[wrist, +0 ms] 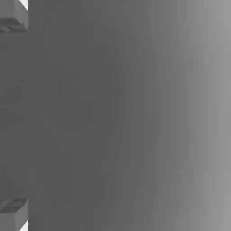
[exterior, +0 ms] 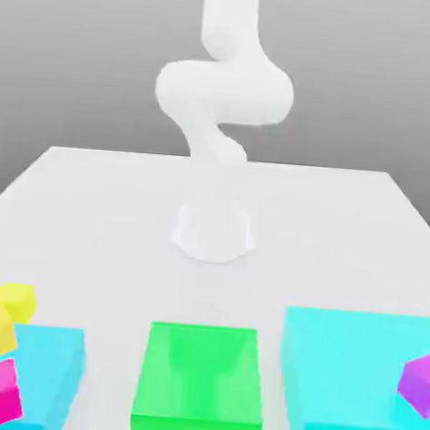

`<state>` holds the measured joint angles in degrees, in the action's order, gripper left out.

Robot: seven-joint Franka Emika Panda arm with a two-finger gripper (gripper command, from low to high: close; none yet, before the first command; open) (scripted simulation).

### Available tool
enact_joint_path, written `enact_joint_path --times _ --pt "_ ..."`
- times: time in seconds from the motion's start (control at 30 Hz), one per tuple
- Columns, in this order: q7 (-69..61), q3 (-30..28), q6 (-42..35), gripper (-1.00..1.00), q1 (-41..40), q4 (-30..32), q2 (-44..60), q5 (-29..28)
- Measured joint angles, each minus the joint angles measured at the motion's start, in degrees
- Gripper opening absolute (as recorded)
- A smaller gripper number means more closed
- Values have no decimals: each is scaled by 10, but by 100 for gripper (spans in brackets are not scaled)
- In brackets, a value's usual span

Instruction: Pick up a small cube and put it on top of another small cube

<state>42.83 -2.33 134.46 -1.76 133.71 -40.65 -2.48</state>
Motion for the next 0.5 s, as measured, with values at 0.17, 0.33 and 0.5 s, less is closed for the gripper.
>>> enact_joint_path --times 0.17,0.33,0.5 --pt "-69 -60 54 0 -34 39 105 -41" --pt "-151 -132 107 0 -65 77 205 -59" --pt "-261 -207 163 0 -92 116 308 -39"
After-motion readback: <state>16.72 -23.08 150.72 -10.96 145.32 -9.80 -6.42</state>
